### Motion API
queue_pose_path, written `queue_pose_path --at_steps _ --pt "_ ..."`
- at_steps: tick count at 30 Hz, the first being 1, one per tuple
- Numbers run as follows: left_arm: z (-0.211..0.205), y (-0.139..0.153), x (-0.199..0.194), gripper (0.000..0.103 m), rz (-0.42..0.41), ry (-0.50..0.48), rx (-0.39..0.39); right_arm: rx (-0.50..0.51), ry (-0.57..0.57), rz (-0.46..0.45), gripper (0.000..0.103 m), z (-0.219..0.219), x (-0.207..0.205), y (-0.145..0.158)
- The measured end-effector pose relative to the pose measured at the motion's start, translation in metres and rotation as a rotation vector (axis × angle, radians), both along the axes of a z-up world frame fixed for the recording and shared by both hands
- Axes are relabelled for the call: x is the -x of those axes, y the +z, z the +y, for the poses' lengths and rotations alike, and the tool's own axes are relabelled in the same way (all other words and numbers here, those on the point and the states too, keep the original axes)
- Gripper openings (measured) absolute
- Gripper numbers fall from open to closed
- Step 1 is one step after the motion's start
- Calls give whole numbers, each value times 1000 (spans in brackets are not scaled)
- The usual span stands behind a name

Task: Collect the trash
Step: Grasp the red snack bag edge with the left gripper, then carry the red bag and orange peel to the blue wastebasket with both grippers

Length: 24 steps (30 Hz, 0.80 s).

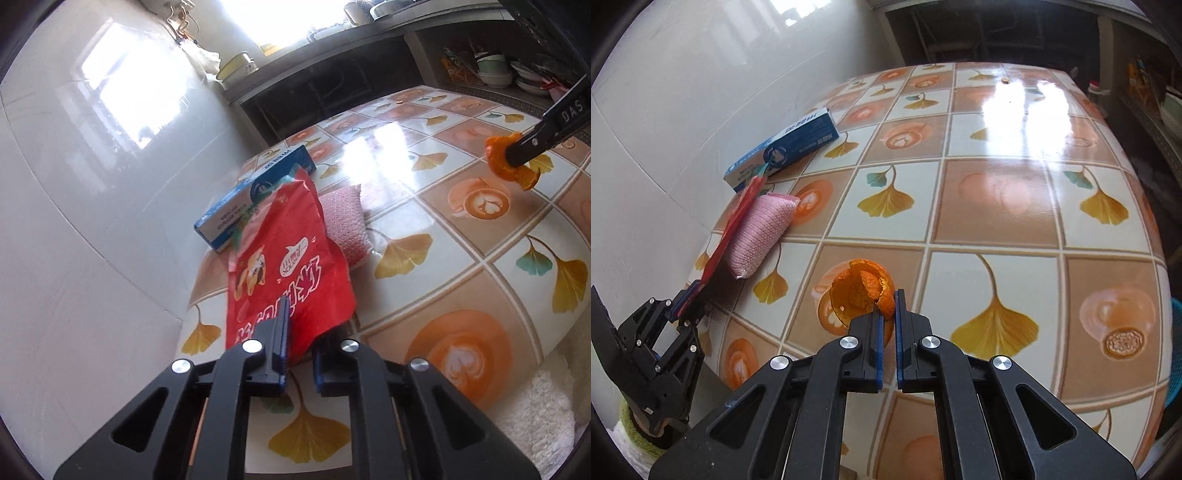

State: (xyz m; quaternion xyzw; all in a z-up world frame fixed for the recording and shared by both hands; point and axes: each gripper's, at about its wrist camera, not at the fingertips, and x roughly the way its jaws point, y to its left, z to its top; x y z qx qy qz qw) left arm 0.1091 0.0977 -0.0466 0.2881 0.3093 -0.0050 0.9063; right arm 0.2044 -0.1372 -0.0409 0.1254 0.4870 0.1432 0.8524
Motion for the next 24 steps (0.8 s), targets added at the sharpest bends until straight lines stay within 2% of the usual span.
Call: queue_pose_path --at_steps 3,9,15,18,21,24 --pt "-2 15 10 2 -35 13 -64 -25 -42 -18 3 -19 12 7" --pt "-3 50 34 1 -152 42 -194 -83 -87 -54 3 -45 32 16" --pt "-6 93 63 2 -266 62 -256 -125 -100 -104 3 -57 44 27" --pt "-11 124 75 2 -301 58 -205 -155 -109 -122 3 -65 50 31" --pt "-13 154 82 1 -317 37 -95 -186 -130 -145 3 -77 58 37" --pt "-30 180 82 1 -325 -31 30 -209 -173 -181 3 -98 71 46"
